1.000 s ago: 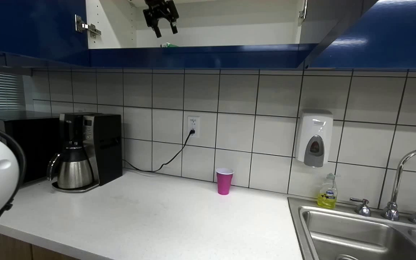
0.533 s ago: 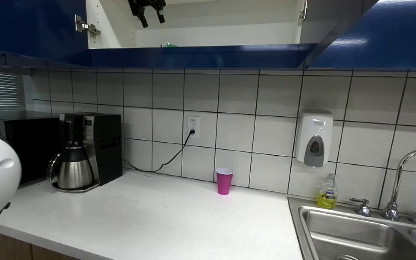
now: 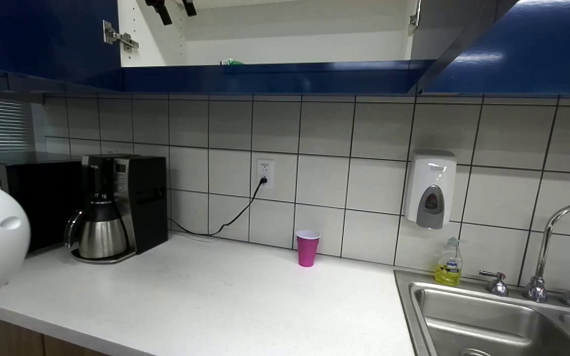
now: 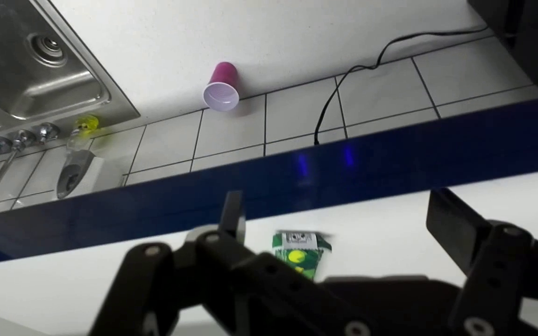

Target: Put the green sachet in the top cabinet

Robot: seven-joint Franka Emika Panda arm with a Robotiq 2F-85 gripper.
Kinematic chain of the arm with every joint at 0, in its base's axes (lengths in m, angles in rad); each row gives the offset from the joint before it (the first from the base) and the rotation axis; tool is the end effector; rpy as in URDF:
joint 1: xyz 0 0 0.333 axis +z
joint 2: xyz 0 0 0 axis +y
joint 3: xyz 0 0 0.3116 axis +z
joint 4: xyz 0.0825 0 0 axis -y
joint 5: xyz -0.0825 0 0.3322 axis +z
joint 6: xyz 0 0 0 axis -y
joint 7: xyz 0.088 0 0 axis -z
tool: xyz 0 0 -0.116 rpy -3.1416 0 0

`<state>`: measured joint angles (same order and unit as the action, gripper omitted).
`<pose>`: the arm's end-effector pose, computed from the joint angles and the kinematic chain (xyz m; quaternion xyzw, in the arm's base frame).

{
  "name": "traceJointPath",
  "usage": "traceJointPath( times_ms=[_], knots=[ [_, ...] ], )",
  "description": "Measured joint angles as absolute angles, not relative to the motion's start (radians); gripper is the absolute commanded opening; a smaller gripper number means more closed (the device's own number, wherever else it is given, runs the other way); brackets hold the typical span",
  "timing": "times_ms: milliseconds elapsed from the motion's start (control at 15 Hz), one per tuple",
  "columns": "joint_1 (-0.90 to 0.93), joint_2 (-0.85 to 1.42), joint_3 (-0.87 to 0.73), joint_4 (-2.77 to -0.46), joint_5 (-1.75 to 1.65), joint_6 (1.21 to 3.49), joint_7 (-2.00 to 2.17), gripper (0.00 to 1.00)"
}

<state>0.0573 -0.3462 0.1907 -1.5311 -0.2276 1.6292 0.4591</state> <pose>0.3678 0.0934 0.7898 0.9584 -0.1182 0.2524 0.0608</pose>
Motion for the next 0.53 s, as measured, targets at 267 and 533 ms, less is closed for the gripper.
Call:
traceJointPath(
  times_ms=[267,533],
  knots=[
    [0.058,-0.506,0.191,-1.76,-0.199,1.628,0.461,1.0],
    [0.058,-0.646,0.19,-1.989,-0.188,1.63,0.456,1.0]
  ],
)
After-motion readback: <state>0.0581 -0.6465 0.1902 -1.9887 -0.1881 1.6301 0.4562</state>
